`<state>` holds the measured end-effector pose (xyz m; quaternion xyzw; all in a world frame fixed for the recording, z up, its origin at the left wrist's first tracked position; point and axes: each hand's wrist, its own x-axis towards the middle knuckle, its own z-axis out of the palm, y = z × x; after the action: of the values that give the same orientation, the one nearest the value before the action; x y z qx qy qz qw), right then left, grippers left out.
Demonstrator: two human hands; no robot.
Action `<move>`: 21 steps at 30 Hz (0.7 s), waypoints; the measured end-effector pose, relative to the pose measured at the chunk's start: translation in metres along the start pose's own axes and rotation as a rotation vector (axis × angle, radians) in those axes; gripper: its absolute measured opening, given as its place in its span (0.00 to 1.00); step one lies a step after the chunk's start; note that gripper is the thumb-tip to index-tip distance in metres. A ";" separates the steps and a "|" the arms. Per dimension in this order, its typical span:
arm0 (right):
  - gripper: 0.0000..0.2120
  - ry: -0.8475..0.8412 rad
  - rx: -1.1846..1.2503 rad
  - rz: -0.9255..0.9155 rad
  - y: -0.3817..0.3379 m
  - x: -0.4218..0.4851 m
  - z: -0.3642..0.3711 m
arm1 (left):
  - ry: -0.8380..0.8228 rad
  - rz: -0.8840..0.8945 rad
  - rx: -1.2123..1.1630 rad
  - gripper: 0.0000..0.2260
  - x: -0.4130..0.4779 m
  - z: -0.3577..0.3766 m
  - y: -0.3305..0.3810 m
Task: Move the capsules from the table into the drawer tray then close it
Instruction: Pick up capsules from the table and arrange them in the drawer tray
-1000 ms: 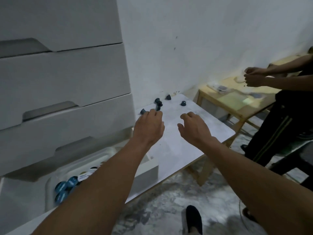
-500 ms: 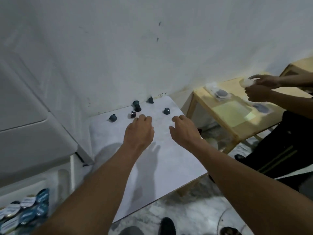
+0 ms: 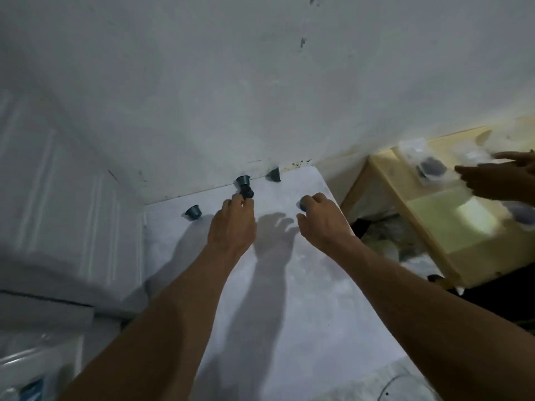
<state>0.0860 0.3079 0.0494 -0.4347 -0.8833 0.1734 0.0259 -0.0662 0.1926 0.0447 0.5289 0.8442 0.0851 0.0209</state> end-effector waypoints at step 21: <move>0.08 -0.123 -0.046 0.035 0.010 0.101 0.058 | -0.132 -0.088 -0.262 0.12 0.068 0.065 -0.039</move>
<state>0.0194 0.3753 -0.0192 -0.4391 -0.8793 0.1798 -0.0414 -0.1227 0.2445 -0.0224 0.4887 0.8449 0.1584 0.1489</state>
